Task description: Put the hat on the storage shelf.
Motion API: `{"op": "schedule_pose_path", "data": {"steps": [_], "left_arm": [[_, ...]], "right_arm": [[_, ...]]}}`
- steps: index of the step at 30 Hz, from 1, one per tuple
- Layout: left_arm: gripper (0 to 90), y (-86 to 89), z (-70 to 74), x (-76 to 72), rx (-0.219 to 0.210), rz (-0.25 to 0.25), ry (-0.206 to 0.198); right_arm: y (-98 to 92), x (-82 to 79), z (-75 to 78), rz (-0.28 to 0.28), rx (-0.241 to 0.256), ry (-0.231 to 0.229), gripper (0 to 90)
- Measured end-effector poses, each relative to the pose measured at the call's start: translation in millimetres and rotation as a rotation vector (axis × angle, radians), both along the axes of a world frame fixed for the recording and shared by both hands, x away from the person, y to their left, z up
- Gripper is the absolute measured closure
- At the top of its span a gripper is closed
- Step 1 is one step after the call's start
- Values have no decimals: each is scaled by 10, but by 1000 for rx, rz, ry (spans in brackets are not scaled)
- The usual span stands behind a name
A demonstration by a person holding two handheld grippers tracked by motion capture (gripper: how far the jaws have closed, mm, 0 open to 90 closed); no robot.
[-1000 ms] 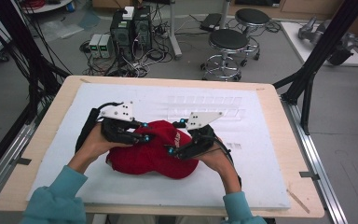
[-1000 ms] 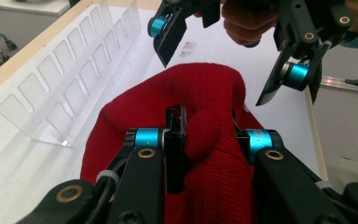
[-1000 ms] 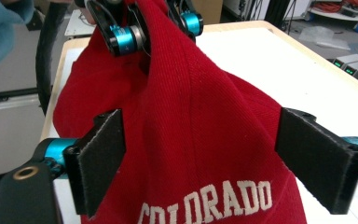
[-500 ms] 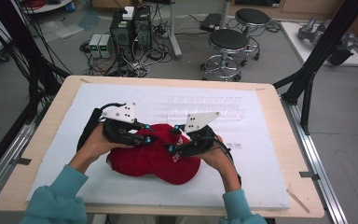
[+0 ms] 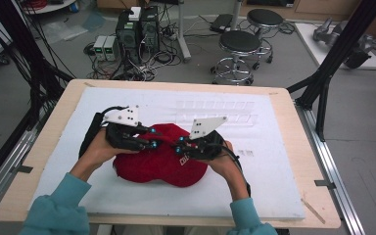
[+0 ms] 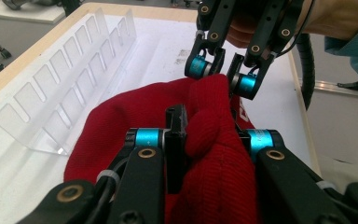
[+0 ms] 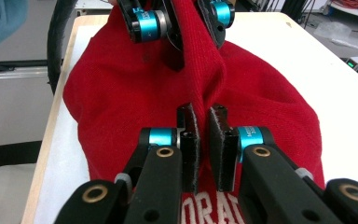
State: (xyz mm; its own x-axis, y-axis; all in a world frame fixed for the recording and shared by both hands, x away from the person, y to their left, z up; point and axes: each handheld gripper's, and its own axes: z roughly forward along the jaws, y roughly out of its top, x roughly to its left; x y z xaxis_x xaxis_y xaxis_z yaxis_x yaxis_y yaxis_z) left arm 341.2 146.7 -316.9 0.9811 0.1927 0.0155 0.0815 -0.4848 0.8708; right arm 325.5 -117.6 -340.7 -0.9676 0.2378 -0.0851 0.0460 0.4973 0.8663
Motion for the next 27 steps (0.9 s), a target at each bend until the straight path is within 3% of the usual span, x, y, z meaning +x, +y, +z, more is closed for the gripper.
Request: {"op": "schedule_pose_path", "data": {"steps": [3, 7, 9, 10, 13, 17, 27], "left_arm": [[719, 7, 2, 3, -2, 11, 7], [498, 22, 10, 6, -18, 58, 4], [363, 39, 20, 12, -30, 105, 5], [302, 72, 35, 20, -45, 162, 14], [132, 170, 60, 27, -99, 240, 27], [66, 293, 80, 20, -139, 285, 24], [66, 569, 59, -28, -196, 338, 12]], "right_arm": [[5, -3, 5, -5, 1, -1, 845], [3, -9, 34, -26, 24, -4, 848], [3, -17, 53, -37, 27, -10, 848], [-3, -16, 64, -57, 28, -19, 848], [-29, -20, 84, -87, 49, -14, 848], [-80, -17, 115, -145, 80, -28, 848], [-199, -17, 178, -242, 123, -49, 848]]}}
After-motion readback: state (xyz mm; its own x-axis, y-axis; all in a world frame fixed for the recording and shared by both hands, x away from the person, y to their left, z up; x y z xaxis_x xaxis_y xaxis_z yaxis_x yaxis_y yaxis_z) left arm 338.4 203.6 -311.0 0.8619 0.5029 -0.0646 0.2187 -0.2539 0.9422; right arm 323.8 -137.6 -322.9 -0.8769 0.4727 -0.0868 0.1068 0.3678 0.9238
